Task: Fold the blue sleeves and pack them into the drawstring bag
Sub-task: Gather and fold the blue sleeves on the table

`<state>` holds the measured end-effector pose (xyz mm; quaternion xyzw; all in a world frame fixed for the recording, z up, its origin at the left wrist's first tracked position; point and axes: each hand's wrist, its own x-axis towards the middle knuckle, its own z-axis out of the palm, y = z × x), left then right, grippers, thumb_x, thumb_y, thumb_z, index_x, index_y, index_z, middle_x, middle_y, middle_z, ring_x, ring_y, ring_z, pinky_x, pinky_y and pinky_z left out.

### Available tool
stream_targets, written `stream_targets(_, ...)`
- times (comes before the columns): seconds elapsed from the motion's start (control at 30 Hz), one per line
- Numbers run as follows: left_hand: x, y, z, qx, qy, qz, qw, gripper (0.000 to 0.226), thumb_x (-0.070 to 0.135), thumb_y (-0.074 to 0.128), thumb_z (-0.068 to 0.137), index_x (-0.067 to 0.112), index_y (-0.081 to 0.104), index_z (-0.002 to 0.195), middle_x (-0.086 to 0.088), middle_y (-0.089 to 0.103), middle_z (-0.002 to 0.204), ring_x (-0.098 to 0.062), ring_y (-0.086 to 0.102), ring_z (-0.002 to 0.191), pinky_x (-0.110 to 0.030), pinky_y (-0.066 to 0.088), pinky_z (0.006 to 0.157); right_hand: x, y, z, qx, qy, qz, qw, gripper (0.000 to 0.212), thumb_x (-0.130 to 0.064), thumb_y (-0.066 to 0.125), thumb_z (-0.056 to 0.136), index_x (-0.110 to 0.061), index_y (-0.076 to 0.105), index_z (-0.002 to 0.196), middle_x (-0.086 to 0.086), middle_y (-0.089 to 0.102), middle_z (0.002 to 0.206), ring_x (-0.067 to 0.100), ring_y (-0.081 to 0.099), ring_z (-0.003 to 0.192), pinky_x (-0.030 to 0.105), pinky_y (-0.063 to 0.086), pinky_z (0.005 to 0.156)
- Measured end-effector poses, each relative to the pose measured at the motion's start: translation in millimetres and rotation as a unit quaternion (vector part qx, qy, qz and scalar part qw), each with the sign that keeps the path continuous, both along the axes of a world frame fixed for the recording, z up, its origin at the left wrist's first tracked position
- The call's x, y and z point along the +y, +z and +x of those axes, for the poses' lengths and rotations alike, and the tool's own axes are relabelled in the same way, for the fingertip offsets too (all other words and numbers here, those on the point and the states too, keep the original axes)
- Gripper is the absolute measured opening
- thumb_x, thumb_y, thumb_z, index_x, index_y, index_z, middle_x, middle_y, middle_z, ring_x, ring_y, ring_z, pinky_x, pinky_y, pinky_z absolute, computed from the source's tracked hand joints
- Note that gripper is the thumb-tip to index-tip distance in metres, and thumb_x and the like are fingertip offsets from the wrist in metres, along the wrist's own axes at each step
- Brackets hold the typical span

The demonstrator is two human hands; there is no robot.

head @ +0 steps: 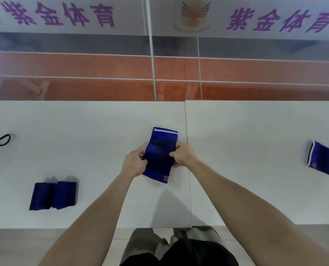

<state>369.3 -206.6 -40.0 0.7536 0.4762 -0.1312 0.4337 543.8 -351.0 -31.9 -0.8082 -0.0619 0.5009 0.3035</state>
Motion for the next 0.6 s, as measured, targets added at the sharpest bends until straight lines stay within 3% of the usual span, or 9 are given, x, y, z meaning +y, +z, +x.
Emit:
stream_targets(0.1, -2.3, -1.6, 1.5, -0.028, 0.025, 0.004, 0.999, 0.022, 0.006, 0.065, 0.096, 0.022, 0.071, 0.111, 0.001, 0.076, 0.1, -0.026, 0.069, 0.097, -0.032, 0.048, 0.084, -1.8, -1.8, -0.1, -0.095, -0.001, 0.04, 0.995, 0.012, -0.019, 0.064, 0.085, -0.026, 0.061, 0.094, 0.005, 0.074, 0.094, 0.035, 0.077, 0.083, 0.052, 0.067, 0.074)
stream_targets(0.17, -2.3, -3.5, 1.6, -0.017, 0.022, 0.0, 1.0, 0.02, 0.008, 0.066, 0.097, 0.024, 0.068, 0.109, 0.001, 0.074, 0.099, -0.027, 0.069, 0.097, -0.031, 0.049, 0.082, -0.6, 5.1, 0.0, -0.09, 0.017, 0.033, 0.995, 0.013, -0.014, 0.061, 0.088, -0.026, 0.06, 0.092, 0.004, 0.075, 0.093, 0.034, 0.078, 0.079, 0.048, 0.068, 0.074)
stream_targets(0.3, -1.2, -10.2, -0.6, 0.012, 0.018, -0.002, 1.0, 0.016, 0.011, 0.071, 0.098, 0.023, 0.067, 0.108, 0.009, 0.068, 0.086, -0.026, 0.067, 0.093, -0.033, 0.055, 0.08, -1.7, 2.7, 2.3, -0.043, 0.068, -0.024, 0.996, 0.016, -0.007, 0.056, 0.091, -0.017, 0.068, 0.088, 0.009, 0.082, 0.086, 0.027, 0.082, 0.069, 0.045, 0.07, 0.074)
stream_targets(0.43, -1.0, -9.5, -4.2, -0.014, 0.019, 0.043, 0.999, 0.017, 0.013, 0.071, 0.099, 0.019, 0.073, 0.115, 0.003, 0.074, 0.092, -0.026, 0.068, 0.092, -0.03, 0.048, 0.082, -3.1, -6.6, 1.5, -0.072, 0.034, -0.017, 0.997, 0.011, -0.01, 0.061, 0.091, -0.005, 0.068, 0.098, 0.011, 0.081, 0.086, 0.025, 0.081, 0.066, 0.046, 0.07, 0.072)
stream_targets(0.6, -2.4, -11.4, -10.7, -0.023, 0.013, 0.037, 0.999, 0.032, 0.013, 0.064, 0.102, 0.028, 0.07, 0.13, 0.003, 0.076, 0.095, -0.026, 0.075, 0.088, -0.045, 0.068, 0.078, -1.3, -11.6, -0.7, -0.065, -0.004, 0.001, 0.998, 0.022, -0.029, 0.071, 0.086, -0.013, 0.067, 0.1, 0.006, 0.08, 0.088, 0.025, 0.081, 0.07, 0.046, 0.069, 0.072)
